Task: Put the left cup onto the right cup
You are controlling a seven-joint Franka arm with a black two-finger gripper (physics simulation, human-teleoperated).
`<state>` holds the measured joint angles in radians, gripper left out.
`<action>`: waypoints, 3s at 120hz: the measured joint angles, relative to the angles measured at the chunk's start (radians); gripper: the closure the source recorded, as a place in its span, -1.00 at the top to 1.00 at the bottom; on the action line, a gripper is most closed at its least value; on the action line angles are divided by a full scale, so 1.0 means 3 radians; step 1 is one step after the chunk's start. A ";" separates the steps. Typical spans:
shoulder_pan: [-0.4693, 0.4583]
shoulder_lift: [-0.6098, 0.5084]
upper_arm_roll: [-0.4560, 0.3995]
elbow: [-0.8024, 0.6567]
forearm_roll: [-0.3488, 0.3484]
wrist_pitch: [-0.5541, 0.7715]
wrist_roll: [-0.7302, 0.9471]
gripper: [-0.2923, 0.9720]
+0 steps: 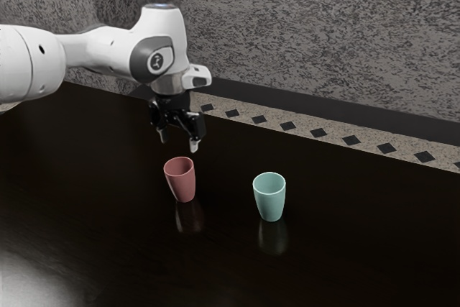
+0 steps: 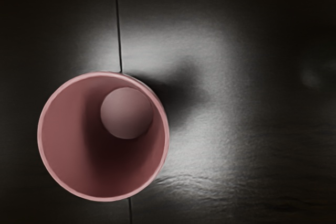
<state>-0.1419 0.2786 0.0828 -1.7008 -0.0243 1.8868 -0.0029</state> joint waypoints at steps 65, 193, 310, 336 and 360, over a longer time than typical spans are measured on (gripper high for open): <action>0.0004 0.0226 0.0000 0.0020 -0.0043 0.0169 -0.0065 0.50; 0.0058 0.0555 -0.0005 0.0036 -0.0138 0.0391 -0.0085 0.36; 0.0059 0.0627 0.0000 0.0054 -0.0139 0.0430 -0.0104 -0.14; 0.0064 0.0632 0.0008 0.0054 -0.0139 0.0433 -0.0106 -0.21; 0.0060 0.0637 0.0015 0.0054 -0.0139 0.0434 -0.0108 -0.32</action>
<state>-0.1238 0.4697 0.0873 -1.6847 -0.0661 2.0170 -0.0353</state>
